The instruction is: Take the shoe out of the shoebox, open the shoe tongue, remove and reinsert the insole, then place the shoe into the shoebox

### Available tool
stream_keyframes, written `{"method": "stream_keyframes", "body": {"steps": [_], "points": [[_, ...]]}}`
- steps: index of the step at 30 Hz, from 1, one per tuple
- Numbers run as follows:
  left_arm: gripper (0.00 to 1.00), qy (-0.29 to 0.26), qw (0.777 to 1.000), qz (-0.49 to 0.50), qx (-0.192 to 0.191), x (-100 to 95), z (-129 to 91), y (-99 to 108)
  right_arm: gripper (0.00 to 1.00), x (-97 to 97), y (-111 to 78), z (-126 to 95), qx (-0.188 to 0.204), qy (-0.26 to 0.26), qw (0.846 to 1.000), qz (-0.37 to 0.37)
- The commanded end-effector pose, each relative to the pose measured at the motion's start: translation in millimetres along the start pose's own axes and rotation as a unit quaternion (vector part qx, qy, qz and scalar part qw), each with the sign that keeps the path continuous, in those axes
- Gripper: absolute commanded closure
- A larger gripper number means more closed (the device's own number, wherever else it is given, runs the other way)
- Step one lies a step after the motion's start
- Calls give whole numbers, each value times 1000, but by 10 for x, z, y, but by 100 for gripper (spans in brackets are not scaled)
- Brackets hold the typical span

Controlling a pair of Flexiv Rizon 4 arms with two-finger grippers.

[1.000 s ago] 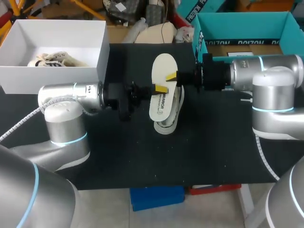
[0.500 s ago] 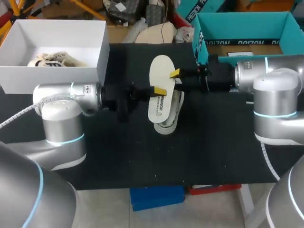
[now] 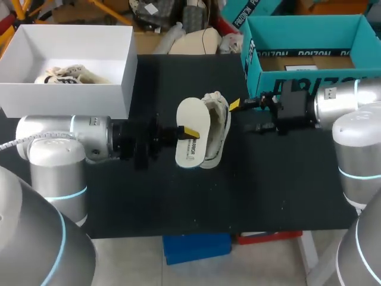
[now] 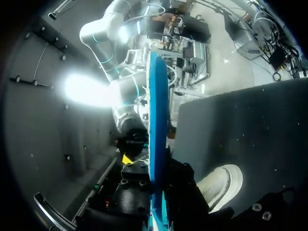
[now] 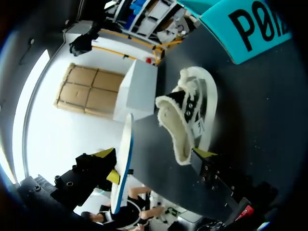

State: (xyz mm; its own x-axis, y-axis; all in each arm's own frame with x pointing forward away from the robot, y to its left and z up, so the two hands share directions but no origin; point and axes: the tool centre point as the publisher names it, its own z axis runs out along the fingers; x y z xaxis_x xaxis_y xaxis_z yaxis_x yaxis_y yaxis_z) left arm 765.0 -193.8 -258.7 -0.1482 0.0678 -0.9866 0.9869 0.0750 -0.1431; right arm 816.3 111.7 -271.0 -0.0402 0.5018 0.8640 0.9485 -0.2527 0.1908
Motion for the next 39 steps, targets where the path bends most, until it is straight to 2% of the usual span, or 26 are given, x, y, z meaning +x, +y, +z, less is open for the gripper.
{"method": "stream_keyframes", "body": {"steps": [1, 14, 18, 24, 32, 39], "points": [[100, 45, 999, -26, 12, -19, -106, -100, 0, 39, -80, -159, -8, -16, 1000, 1], [100, 45, 999, -26, 12, -19, -106, -100, 0, 39, -80, -159, -8, -16, 1000, 1], [100, 86, 991, -94, 32, 91, -296, -201, 0, 23, -67, -180, 9, -46, 999, -27], [100, 109, 983, -129, 65, 123, -335, -312, 0, 6, -148, -340, 51, -62, 995, -54], [100, 156, 969, -155, 110, 251, -252, -492, 0, -24, -295, -620, 61, -83, 993, -63], [100, 197, 958, -160, 135, 344, -207, -582, 0, -89, -394, -759, 46, -99, 993, -51]]}}
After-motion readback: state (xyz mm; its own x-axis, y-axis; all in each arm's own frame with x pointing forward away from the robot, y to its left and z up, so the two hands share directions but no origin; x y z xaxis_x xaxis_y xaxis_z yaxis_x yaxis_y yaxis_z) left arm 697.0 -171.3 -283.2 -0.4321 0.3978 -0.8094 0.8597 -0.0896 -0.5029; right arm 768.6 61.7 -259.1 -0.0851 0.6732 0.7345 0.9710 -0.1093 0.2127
